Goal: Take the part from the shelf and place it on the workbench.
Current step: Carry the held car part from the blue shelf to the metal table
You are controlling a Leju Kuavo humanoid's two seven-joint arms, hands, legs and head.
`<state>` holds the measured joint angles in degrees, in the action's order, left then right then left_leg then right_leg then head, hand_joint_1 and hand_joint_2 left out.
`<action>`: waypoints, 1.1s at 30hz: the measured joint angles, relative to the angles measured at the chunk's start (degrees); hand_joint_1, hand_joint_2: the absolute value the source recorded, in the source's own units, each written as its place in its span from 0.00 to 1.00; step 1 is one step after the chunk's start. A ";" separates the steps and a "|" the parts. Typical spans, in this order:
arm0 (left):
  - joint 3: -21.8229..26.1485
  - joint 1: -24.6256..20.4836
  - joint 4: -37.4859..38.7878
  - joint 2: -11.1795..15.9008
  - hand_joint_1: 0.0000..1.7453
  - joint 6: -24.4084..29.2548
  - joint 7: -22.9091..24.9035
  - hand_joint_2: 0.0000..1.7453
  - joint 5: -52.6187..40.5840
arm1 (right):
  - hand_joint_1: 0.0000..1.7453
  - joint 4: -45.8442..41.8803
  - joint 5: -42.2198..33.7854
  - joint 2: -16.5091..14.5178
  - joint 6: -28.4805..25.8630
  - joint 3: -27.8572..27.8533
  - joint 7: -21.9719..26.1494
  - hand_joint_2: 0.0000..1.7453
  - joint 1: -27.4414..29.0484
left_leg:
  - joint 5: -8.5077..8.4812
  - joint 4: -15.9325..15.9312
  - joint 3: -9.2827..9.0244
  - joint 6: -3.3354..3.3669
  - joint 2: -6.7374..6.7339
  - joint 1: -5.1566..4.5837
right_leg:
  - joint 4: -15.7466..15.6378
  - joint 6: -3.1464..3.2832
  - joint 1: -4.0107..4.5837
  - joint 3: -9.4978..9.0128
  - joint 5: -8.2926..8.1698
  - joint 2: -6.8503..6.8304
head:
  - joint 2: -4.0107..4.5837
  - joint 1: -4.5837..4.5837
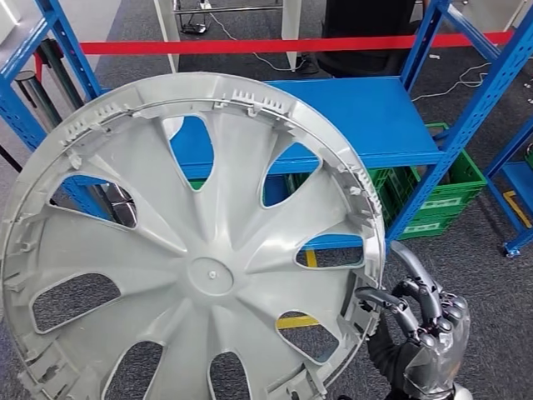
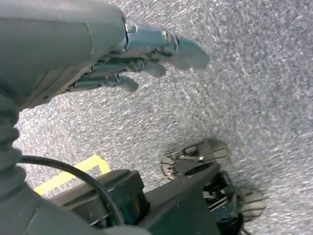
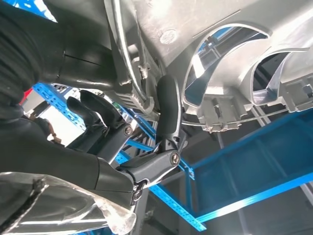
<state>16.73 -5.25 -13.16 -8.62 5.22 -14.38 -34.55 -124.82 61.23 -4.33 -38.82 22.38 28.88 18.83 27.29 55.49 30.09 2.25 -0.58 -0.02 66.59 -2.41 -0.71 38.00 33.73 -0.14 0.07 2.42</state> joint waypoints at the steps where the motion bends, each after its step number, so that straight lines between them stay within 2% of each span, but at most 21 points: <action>1: 0.08 0.02 0.00 -0.04 0.00 0.00 -0.10 1.00 -0.01 | 1.00 0.10 -0.07 0.04 0.00 0.07 0.02 1.00 -0.08 | -0.69 0.07 0.92 0.12 -0.05 -0.12 | 3.87 -0.09 0.00 0.79 2.19 0.02 | 0.00 0.03; 2: 0.13 0.03 0.00 -0.08 0.00 0.00 -0.17 1.00 -0.01 | 1.00 0.18 -0.12 0.07 0.00 0.11 0.04 1.00 -0.14 | -1.35 0.18 1.83 0.15 -0.10 -0.23 | 6.61 -0.14 0.01 0.97 2.90 0.02 | 0.00 0.02; 4: 0.26 0.04 0.00 -0.12 0.00 0.00 -0.22 1.00 -0.01 | 1.00 0.26 -0.20 0.14 0.00 0.21 0.08 1.00 -0.28 | -2.54 0.59 3.71 0.04 -0.17 -0.36 | 6.67 -0.07 0.01 -1.28 0.49 0.01 | 0.00 0.01; 6: 0.44 0.03 0.00 -0.16 0.00 0.00 -0.24 1.00 -0.01 | 1.00 0.28 -0.24 0.21 0.00 0.30 0.09 1.00 -0.46 | -3.53 1.24 5.37 -0.28 -0.15 -0.44 | -0.26 0.15 0.03 -6.96 -2.13 0.00 | 0.00 0.03; 8: 0.57 0.04 0.00 -0.21 0.00 0.00 -0.30 1.00 -0.01 | 1.00 0.30 -0.25 0.27 -0.01 0.39 0.13 1.00 -0.63 | -4.58 1.83 6.44 -0.76 -0.11 -0.60 | -8.47 0.54 0.18 -12.44 -1.37 0.05 | 0.00 0.05; 10: 0.61 0.12 0.01 -0.23 0.00 0.00 -0.36 1.00 -0.01 | 1.00 0.35 -0.27 0.32 -0.02 0.46 0.15 1.00 -0.70 | -5.88 1.88 7.01 -1.23 -0.10 -0.62 | -11.63 1.04 0.44 -13.64 -0.66 0.11 | 0.00 0.09; 12: 0.67 0.24 0.03 -0.18 0.00 0.04 -0.37 1.00 -0.01 | 1.00 0.45 -0.32 0.33 -0.03 0.52 0.16 1.00 -0.76 | -5.65 2.15 7.56 -1.87 0.06 -0.44 | -11.48 1.78 0.33 -12.28 -1.66 -0.09 | 0.00 0.12; 14: 0.76 0.40 0.06 -0.13 0.00 0.11 -0.37 1.00 -0.01 | 1.00 0.60 -0.47 0.34 -0.03 0.62 0.20 1.00 -0.85 | -1.03 5.91 8.57 -2.62 0.26 -0.20 | -11.52 2.67 0.13 -11.00 -2.95 -0.35 | 0.00 -0.11; 16: 0.89 0.50 0.08 -0.13 0.00 0.16 -0.37 1.00 -0.01 | 1.00 0.83 -0.76 0.36 -0.04 0.80 0.20 1.00 -0.90 | 4.97 13.07 9.68 -3.13 0.31 0.03 | -11.41 3.07 0.19 -9.76 -4.24 -0.47 | 0.00 -0.36; 17: 0.97 0.51 0.09 -0.13 0.00 0.19 -0.38 1.00 -0.01 | 1.00 0.99 -0.98 0.40 -0.04 0.93 0.15 1.00 -0.97 | 6.36 16.13 9.82 -3.25 0.31 0.11 | -11.25 3.07 0.21 -8.93 -4.93 -0.49 | 0.00 -0.37; 18: 1.05 0.51 0.09 -0.13 0.00 0.21 -0.38 1.00 -0.01 | 1.00 1.17 -1.24 0.49 -0.04 1.14 0.04 1.00 -1.05 | 6.38 17.69 9.34 -3.29 0.31 0.16 | -11.01 3.04 0.22 -8.01 -5.61 -0.50 | 0.00 -0.38; 20: 1.14 0.54 0.09 -0.13 0.00 0.31 -0.47 1.00 -0.01 | 1.00 1.51 -1.68 0.78 -0.04 1.66 -0.28 1.00 -1.25 | 3.67 14.99 5.88 -3.08 0.33 0.20 | -10.43 2.88 0.22 -5.74 -6.83 -0.42 | 0.00 -0.39; 21: 1.16 0.54 0.09 -0.12 0.00 0.38 -0.56 1.00 -0.01 | 1.00 1.61 -1.78 0.93 -0.04 1.89 -0.42 1.00 -1.34 | 2.43 11.26 3.09 -2.80 0.41 0.17 | -10.21 2.74 0.21 -4.86 -7.33 -0.37 | 0.00 -0.38; 23: 1.26 0.53 0.09 -0.10 0.00 0.61 -0.75 1.00 0.00 | 1.00 1.73 -1.81 1.19 -0.06 2.16 -0.58 1.00 -1.59 | 2.10 3.21 -2.01 -2.12 0.62 -0.05 | -9.94 2.16 0.28 -3.61 -8.34 -0.35 | 0.00 -0.34; 24: 1.33 0.54 0.10 -0.09 0.00 0.71 -0.81 1.00 0.01 | 1.00 1.80 -1.81 1.31 -0.07 2.24 -0.68 1.00 -1.72 | 2.47 0.78 -3.27 -1.84 0.71 -0.24 | -9.94 1.75 0.24 -3.18 -8.91 -0.40 | 0.00 -0.32; 26: 1.50 0.66 0.11 -0.10 0.00 0.84 -0.87 1.00 0.09 | 1.00 1.97 -1.89 1.55 -0.09 2.49 -1.09 1.00 -1.90 | 2.29 -0.93 -3.39 -1.35 0.70 -0.42 | -10.18 0.90 0.10 -2.58 -9.94 -0.46 | 0.00 -0.31; 27: 1.57 0.75 0.12 -0.12 0.00 0.87 -0.90 1.00 0.13 | 1.00 2.08 -1.98 1.75 -0.10 2.66 -1.41 1.00 -1.97 | 1.70 -1.17 -3.04 -1.05 0.58 -0.38 | -10.10 0.60 0.05 -2.26 -9.70 -0.40 | 0.00 -0.32; 29: 1.75 0.85 0.13 -0.20 0.00 0.91 -0.96 1.00 0.17 | 1.00 2.32 -2.26 2.33 -0.12 3.14 -2.04 1.00 -2.28 | 0.43 -1.59 -2.15 -0.27 0.26 -0.17 | -7.00 0.16 0.02 -0.86 -6.28 -0.17 | 0.00 -0.17; 31: 1.97 0.84 0.13 -0.29 0.00 0.92 -1.05 1.00 0.19 | 1.00 2.64 -2.50 2.91 -0.14 3.63 -2.42 1.00 -2.68 | -0.47 -1.20 -0.74 0.14 0.05 -0.26 | 0.47 -0.15 -0.03 1.28 -0.81 -0.06 | 0.00 -0.02; 32: 2.06 0.85 0.14 -0.34 0.00 0.92 -1.08 1.00 0.21 | 1.00 2.80 -2.56 3.12 -0.14 3.84 -2.54 1.00 -2.83 | -0.86 -0.86 0.10 0.15 -0.03 -0.30 | 4.01 -0.29 -0.04 1.95 0.79 -0.06 | 0.00 -0.02; 33: 2.10 0.86 0.14 -0.37 0.00 0.92 -1.09 1.00 0.23 | 1.00 2.94 -2.59 3.31 -0.15 4.04 -2.63 1.00 -2.96 | -1.22 -0.43 0.98 0.13 -0.10 -0.33 | 6.20 -0.41 -0.04 1.95 1.22 -0.06 | 0.00 -0.03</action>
<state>18.83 -4.39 -13.02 -8.99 6.14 -15.47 -34.32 -121.89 58.64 -1.02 -38.97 26.42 26.26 15.86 26.07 55.06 31.07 2.38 -0.69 -0.35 72.79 -2.82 -0.75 39.95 34.95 -0.20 0.07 2.39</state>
